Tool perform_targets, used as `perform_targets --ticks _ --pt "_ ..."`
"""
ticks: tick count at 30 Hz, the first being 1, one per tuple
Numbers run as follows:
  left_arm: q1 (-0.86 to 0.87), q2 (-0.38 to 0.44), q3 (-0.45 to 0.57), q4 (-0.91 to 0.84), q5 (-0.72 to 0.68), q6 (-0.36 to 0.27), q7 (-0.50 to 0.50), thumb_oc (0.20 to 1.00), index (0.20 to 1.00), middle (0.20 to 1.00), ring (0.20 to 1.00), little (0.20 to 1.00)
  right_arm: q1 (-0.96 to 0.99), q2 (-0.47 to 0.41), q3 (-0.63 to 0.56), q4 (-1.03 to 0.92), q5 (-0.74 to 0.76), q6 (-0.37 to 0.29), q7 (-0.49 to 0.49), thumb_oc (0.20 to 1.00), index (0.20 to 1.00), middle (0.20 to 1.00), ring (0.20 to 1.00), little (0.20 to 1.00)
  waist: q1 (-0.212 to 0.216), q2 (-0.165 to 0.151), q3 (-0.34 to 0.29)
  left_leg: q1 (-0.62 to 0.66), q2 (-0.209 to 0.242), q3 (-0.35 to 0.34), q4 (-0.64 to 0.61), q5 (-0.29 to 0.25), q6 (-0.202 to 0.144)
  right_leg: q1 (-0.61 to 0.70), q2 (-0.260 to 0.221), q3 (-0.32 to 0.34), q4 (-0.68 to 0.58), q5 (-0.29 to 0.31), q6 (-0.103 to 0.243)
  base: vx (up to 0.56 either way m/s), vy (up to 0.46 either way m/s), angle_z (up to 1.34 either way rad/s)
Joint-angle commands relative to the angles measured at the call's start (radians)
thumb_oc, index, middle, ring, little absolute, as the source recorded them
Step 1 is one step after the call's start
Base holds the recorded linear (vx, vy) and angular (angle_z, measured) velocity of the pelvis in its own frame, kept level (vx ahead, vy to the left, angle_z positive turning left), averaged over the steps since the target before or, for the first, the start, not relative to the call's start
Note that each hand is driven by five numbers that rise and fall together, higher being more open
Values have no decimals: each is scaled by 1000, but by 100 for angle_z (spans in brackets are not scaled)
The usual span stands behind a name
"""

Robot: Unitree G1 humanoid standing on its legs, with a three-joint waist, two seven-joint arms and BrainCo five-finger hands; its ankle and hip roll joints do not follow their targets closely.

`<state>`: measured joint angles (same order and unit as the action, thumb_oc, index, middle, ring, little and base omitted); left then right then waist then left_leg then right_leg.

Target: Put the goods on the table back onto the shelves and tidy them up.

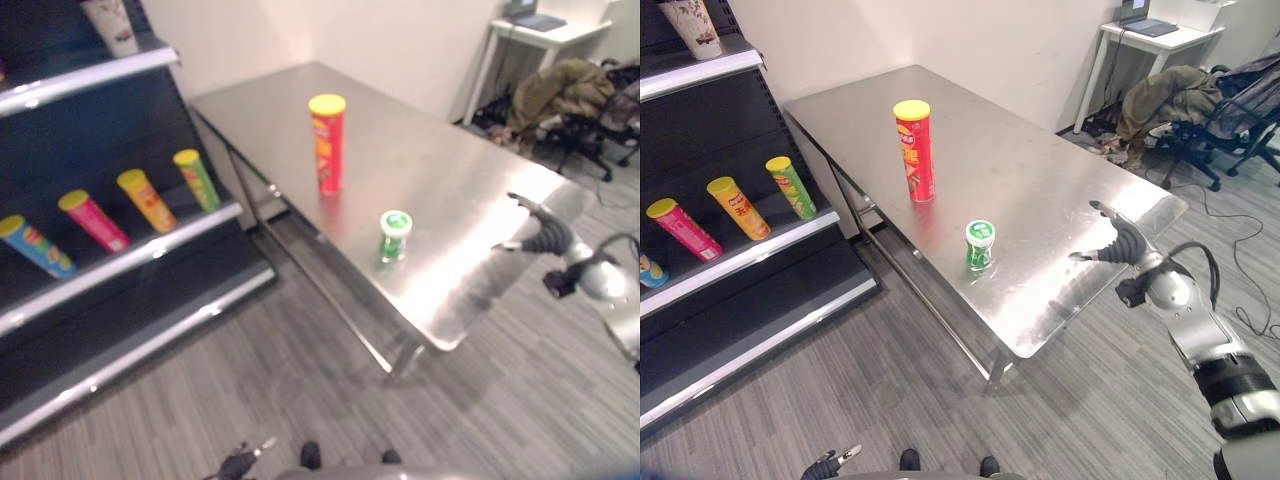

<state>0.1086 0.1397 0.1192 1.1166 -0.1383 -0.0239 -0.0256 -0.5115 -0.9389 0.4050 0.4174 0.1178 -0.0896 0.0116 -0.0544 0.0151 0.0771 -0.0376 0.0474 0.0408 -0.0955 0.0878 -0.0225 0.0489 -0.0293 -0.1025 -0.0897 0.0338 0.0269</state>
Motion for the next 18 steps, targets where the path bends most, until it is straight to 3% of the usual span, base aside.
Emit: perform_targets --ticks 1,6,7,18 --pt "-33 14 -18 4 -24 -10 -2 1000 1000 1000 1000 1000 -139 -4 66 21 26 -22 14 1000 1000 1000 1000 1000 46 0 0 55 15 49 8 -108 -19 -34 -41 10 2 28 25 9 -35 17" --pt "-25 15 -19 17 -26 -7 -8 1000 1000 1000 1000 1000 -150 25 130 14 63 -20 54 1000 1000 1000 1000 1000 55 4 -3 54 20 51 8 -108 -22 -28 -42 2 2 26 25 10 -35 11" --pt "-24 14 -27 32 -19 -5 -11 1000 1000 1000 1000 1000 -197 44 195 36 66 -20 66 1000 1000 1000 1000 1000 62 7 1 55 21 51 8 -107 -21 -21 -41 0 2 27 26 0 0 0" --pt "-11 -1 -28 -8 -29 -1 -15 1000 1000 1000 1000 1000 -261 116 275 83 67 -15 75 1000 1000 1000 1000 1000 84 9 5 59 27 50 8 -108 -20 -2 -38 -3 2 26 25 5 -15 2"
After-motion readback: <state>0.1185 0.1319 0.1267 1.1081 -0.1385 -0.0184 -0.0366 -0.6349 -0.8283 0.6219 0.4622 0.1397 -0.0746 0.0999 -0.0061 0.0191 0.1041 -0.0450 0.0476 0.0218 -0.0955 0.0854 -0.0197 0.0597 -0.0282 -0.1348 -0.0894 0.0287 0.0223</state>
